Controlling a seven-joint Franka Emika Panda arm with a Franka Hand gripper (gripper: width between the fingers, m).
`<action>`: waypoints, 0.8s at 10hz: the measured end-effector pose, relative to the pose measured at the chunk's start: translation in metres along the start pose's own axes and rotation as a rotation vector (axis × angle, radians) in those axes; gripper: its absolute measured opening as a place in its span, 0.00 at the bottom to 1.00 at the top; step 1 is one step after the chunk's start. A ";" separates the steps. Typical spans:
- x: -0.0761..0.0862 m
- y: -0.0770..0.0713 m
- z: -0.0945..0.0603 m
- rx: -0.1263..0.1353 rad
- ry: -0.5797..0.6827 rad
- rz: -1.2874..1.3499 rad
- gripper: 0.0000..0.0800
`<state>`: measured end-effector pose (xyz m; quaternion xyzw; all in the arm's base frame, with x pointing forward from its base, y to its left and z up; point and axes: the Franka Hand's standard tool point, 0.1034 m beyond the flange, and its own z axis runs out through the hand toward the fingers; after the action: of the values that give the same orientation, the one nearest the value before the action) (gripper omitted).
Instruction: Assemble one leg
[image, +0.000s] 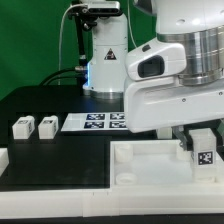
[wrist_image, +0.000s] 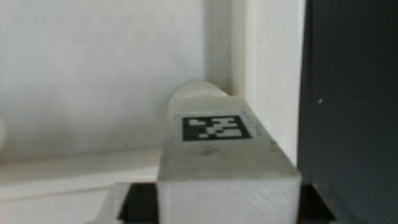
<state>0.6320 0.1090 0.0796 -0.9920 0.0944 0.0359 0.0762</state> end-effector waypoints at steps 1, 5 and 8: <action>0.001 0.001 0.000 0.012 0.007 0.166 0.37; -0.002 0.005 0.002 0.092 -0.036 0.879 0.37; -0.002 0.003 0.004 0.116 -0.056 1.193 0.37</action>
Offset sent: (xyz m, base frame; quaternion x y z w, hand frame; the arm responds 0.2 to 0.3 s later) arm 0.0011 0.0039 -0.0048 0.0581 -0.0339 0.4694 0.8804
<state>0.6291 0.1075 0.0754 -0.7605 0.6348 0.0935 0.0992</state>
